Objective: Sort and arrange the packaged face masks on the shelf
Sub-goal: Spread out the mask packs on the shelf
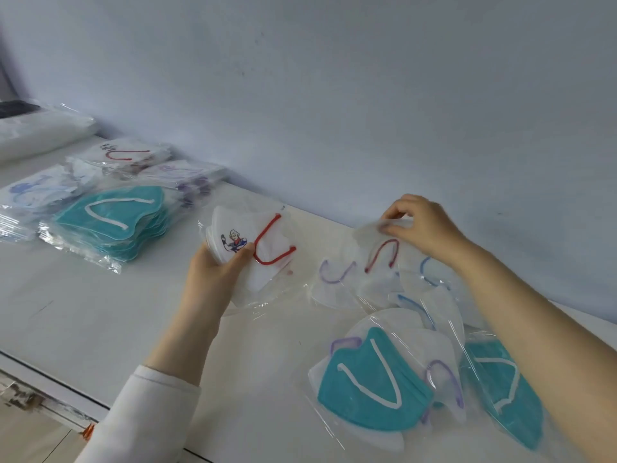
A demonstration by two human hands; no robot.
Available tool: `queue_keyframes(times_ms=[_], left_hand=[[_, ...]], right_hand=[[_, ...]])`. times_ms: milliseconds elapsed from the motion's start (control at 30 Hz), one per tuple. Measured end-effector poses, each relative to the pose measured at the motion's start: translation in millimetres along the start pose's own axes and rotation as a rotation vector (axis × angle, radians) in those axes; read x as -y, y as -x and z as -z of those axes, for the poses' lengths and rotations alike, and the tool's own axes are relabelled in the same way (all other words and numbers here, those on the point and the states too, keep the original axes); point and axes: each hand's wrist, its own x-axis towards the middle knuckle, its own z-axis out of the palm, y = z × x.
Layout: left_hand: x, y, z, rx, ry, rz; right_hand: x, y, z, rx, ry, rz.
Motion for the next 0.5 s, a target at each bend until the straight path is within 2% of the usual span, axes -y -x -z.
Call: queue_keyframes(times_ms=[67, 100, 167, 233, 333, 433, 500], left_hand=[[1.9, 2.3, -2.9, 0.004, -0.013, 0.019], [2.5, 4.5, -5.9, 0.017, -0.023, 0.021], [4.3, 8.8, -11.8, 0.046, -0.045, 0.012], [3.8, 11.8, -16.6, 0.054, -0.06, 0.012], [1.5, 12.7, -20.4, 0.066, -0.074, 0.0], [1.4, 10.7, -20.6, 0.056, -0.075, -0.023], [3.1, 10.4, -21.4, 0.071, -0.089, -0.033]], right_hand=[[11.3, 22.4, 16.0, -0.228, -0.023, 0.123], [14.4, 35.6, 17.8, -0.286, 0.017, 0.217], [11.5, 66.3, 6.9, -0.228, 0.07, 0.325], [-3.0, 95.3, -11.2, -0.044, 0.071, 0.338], [-16.4, 118.6, -13.4, 0.186, -0.013, 0.24], [-5.1, 110.9, 0.4, 0.102, -0.077, 0.026], [-0.9, 100.5, -3.4, 0.125, 0.083, -0.167]])
